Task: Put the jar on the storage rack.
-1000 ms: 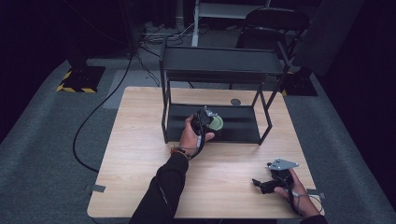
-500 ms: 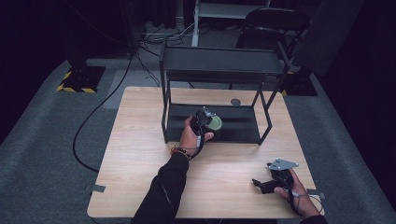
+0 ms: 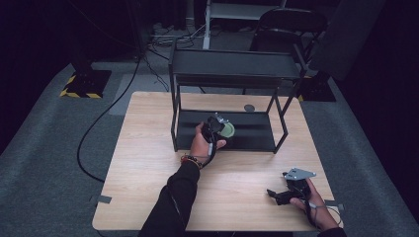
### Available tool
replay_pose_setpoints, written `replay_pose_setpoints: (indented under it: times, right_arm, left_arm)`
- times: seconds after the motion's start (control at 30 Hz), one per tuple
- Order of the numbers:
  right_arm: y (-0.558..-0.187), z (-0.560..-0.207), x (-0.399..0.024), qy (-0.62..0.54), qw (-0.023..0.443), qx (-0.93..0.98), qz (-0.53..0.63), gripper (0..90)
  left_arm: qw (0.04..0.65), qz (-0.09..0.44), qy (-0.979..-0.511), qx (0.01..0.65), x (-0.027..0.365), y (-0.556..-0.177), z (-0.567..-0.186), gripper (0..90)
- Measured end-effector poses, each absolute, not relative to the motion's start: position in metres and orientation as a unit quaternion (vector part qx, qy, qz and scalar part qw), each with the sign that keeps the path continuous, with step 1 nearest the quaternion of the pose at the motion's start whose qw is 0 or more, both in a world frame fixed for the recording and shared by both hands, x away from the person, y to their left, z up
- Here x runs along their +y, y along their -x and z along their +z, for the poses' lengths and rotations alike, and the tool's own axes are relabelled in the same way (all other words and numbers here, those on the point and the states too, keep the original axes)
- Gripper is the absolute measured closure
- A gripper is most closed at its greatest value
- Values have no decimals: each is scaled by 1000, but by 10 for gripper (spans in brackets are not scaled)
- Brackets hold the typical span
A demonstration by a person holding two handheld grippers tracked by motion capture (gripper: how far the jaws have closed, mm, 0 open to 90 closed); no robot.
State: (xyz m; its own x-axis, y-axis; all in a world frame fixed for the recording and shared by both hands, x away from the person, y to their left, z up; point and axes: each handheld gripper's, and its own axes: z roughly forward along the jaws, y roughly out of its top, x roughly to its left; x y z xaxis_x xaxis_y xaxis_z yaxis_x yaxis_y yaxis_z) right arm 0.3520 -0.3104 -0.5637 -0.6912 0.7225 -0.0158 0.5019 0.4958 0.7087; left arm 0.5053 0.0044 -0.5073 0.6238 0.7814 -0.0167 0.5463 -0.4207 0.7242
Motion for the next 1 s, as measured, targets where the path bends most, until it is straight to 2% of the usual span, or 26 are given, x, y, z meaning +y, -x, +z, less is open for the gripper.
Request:
replay_pose_setpoints:
  times: [0.63,0.87,1.0]
  right_arm:
    - [-352,-564,-310,-360,157,850,350,3]
    - [-352,-564,-310,-360,157,850,350,3]
    - [-352,-564,-310,-360,158,850,350,3]
  left_arm:
    - [358,158,-826,405,5,-507,-507,103]
    - [353,153,-825,415,2,-507,-509,14]
    - [351,151,-827,413,0,-506,-507,18]
